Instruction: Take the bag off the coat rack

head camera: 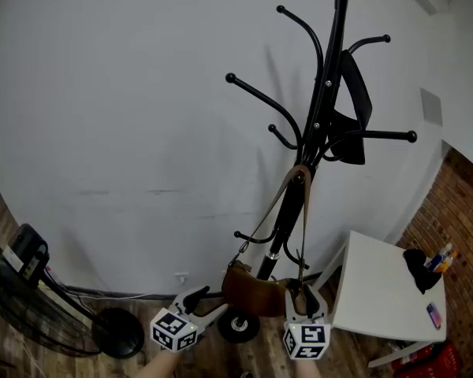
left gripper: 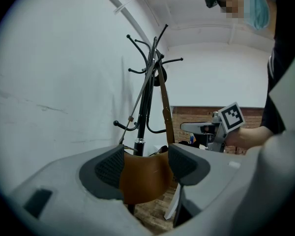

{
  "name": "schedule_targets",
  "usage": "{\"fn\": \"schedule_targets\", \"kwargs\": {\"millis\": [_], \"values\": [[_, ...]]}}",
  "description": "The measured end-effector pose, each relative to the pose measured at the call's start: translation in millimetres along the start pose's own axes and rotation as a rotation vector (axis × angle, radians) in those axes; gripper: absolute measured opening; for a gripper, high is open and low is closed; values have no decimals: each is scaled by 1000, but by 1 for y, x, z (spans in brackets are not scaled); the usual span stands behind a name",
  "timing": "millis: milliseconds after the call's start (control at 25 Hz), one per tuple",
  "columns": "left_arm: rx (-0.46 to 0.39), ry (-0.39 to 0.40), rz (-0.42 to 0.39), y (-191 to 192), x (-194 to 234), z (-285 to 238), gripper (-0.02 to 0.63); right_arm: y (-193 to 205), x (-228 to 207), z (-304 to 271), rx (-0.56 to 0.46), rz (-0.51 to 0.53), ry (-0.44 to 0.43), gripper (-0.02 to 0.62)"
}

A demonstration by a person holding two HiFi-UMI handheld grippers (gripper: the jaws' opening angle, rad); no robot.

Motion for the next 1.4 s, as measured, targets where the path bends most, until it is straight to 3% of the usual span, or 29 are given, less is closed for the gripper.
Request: {"fn": "schedule_targets", "kwargs": {"millis": [640,1160,1400], "values": [[14,-127,-102,-17,42,-73,275,-17,-15,-72,-77,127,-108,175],[-14,-187,-171,-44,70,-115,272,-19,-24,-79,-104,174,-158,78],[-7,-161,-200,-46,64,-131,180,-20,-29,-77,-96,171,-184,66]]}}
Point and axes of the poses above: the fingertips, and each gripper's own axes: z backward along the fingers, x to its left, y out of its underside, the point moved 4 cm from there along z, backward along the fingers, and after that the axes turned 10 degrees about y, right-handed, at the moved point
